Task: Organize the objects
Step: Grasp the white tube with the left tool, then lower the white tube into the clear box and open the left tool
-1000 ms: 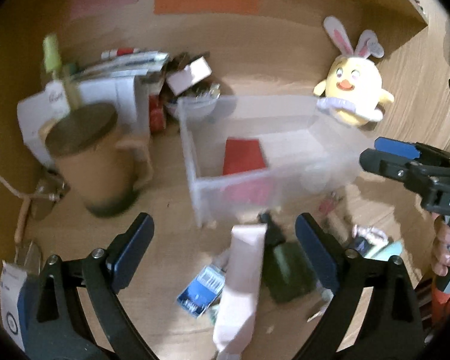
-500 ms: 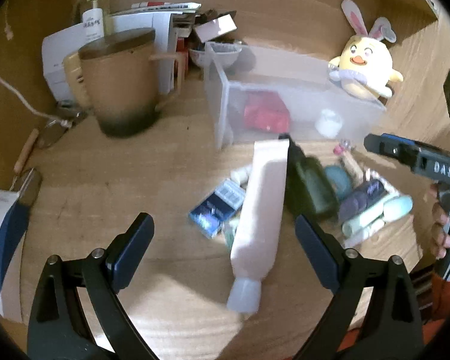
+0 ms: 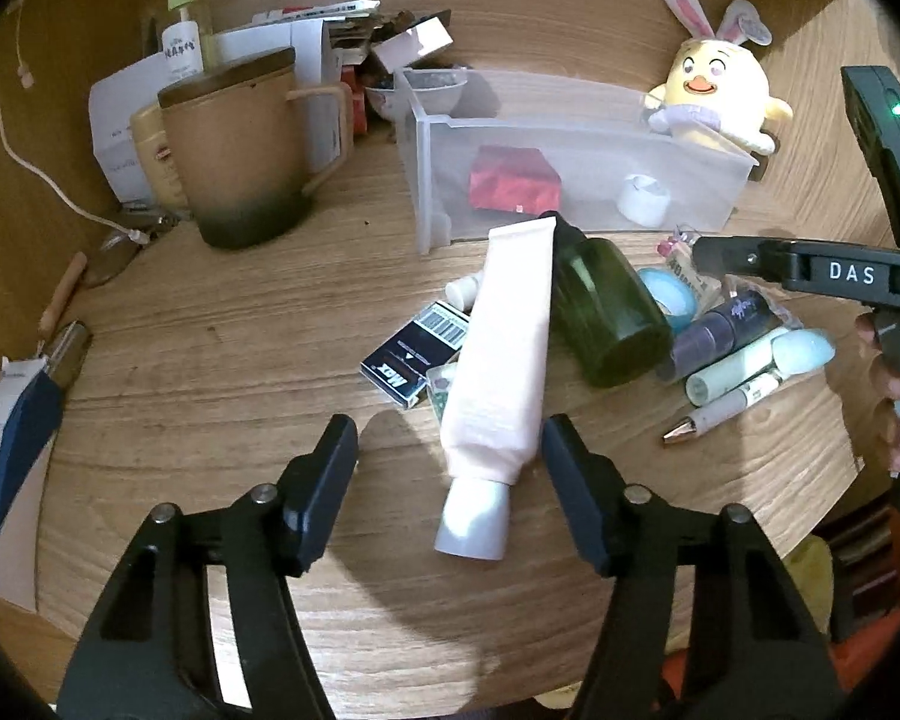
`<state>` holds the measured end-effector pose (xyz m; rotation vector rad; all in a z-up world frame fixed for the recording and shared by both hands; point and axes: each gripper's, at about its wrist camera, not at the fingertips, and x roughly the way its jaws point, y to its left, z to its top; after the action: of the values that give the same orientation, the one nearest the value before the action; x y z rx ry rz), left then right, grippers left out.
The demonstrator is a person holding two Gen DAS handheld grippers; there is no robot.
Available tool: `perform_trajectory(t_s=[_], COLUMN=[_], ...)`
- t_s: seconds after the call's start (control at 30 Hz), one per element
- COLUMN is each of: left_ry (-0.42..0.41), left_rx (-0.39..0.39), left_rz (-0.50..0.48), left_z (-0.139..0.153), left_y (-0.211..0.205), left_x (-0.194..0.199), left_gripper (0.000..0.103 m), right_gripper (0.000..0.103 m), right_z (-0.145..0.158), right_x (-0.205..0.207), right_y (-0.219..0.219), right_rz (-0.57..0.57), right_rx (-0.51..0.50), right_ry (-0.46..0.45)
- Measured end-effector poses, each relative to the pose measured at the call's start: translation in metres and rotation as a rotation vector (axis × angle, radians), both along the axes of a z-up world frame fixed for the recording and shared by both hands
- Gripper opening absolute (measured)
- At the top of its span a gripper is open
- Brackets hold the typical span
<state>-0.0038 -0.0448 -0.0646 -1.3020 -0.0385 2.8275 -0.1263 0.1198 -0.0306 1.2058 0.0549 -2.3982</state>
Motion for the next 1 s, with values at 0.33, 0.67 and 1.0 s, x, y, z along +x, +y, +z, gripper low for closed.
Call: perform_trajectory(t_s=[0.33,0.67,1.0], left_ry=[0.007,0.06,0.14], left_rx=[0.0,0.02,0.049], left_rz=[0.015,0.043,0.071], left_z=[-0.002,0.012,0.038], left_y=[0.004,-0.003,-0.011], left_x=[-0.004,0.005,0.008], left_gripper=[0.032,0.031,0.031], right_gripper=[0.028,0.013,0.01], right_z=[-0.004,-0.008,0.0], right_x=[-0.001,-0.009,-0.001], right_y=[-0.012,-0.023,-0.019], right_rz=[0.019,0.059,0.046], right_rx=[0.057,0.083,0.011], right_ry=[0.018,0.0,0.017])
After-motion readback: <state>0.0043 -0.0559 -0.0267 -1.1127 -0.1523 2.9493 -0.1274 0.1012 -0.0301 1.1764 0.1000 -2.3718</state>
